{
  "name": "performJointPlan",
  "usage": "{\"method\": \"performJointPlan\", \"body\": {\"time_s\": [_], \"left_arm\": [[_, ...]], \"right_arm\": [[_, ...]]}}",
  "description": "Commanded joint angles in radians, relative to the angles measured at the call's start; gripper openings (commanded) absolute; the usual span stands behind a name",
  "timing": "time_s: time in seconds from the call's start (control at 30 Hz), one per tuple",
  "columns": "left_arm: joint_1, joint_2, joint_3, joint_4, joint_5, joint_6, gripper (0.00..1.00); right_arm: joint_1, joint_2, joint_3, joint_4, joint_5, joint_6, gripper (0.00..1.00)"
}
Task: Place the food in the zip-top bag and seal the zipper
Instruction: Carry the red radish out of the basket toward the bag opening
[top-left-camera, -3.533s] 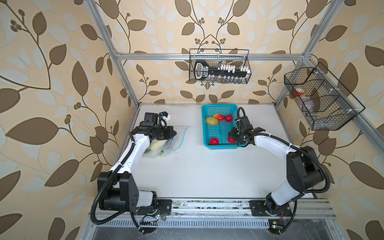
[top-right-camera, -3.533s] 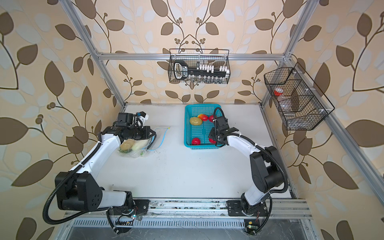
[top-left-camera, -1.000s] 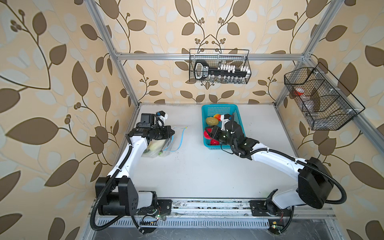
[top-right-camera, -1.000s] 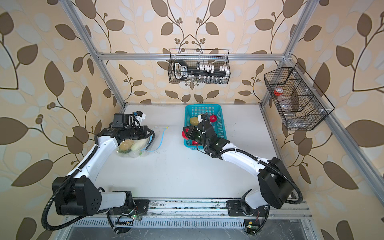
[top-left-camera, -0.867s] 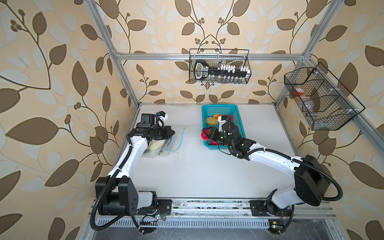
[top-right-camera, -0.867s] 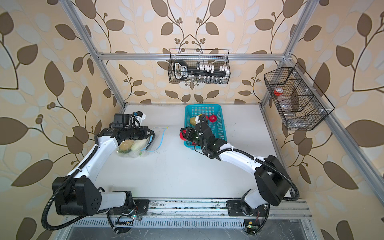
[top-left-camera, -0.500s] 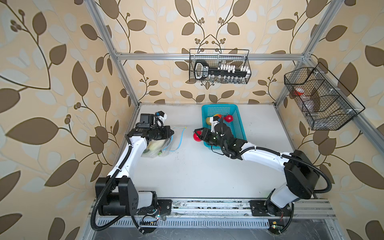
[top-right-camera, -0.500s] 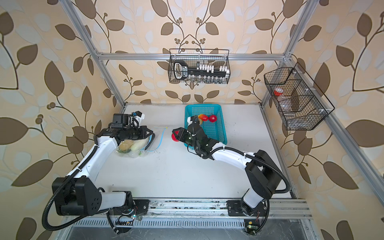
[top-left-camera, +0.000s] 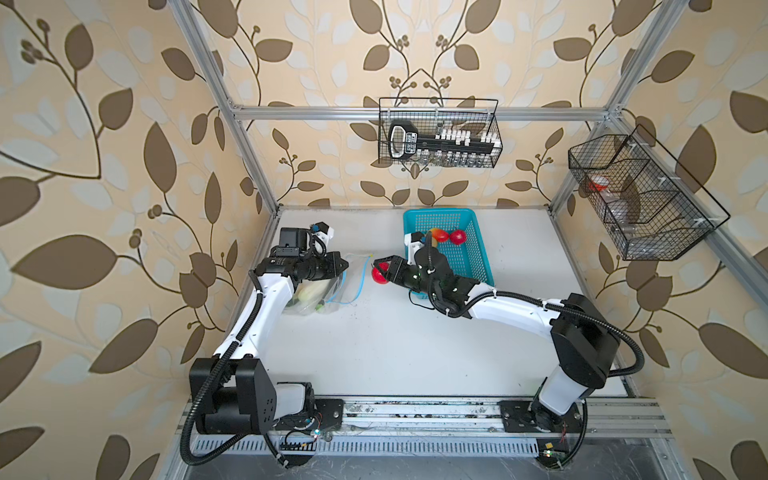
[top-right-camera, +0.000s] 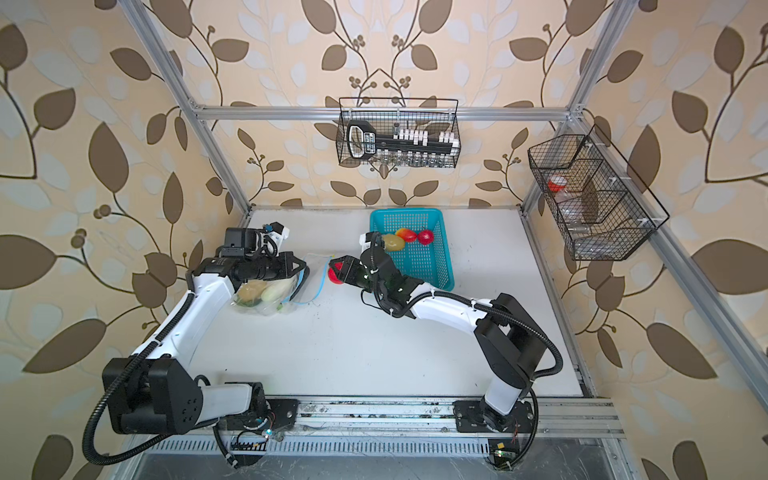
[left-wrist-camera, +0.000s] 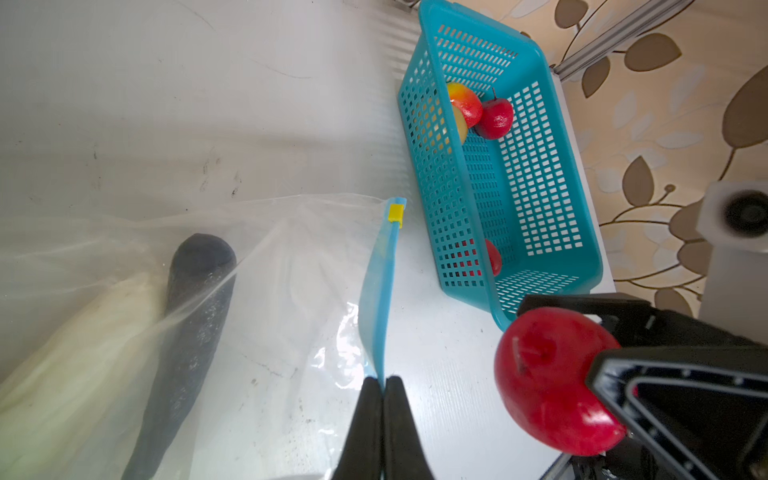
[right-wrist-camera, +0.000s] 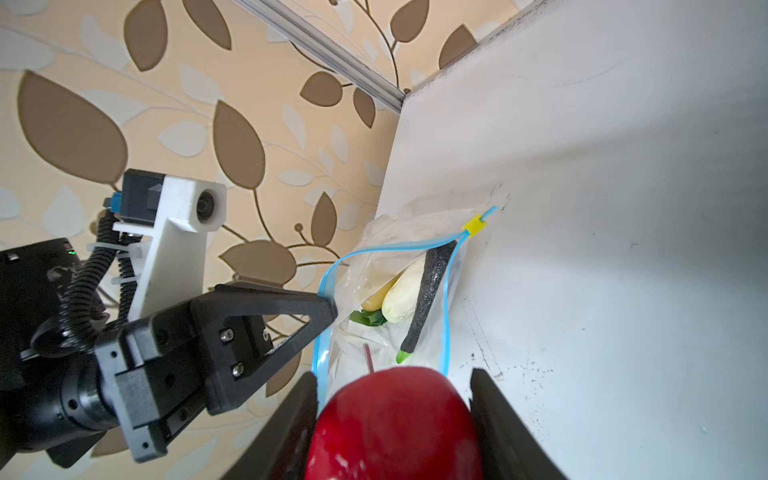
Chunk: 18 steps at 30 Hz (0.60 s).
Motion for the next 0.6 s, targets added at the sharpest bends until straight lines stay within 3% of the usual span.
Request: {"method": "performJointPlan", "body": {"time_s": [0.0, 0.57], "left_arm": [[0.010, -0.039, 0.021, 0.001, 0.038, -0.009, 0.00], [0.010, -0.064, 0.045, -0.013, 0.057, -0.022, 0.00]], "right_arm": [[0.019, 0.041, 0.056, 0.036, -0.017, 0.024, 0.18], [0.084, 0.165, 0.205, -0.029, 0.026, -0.015, 0.17]]}}
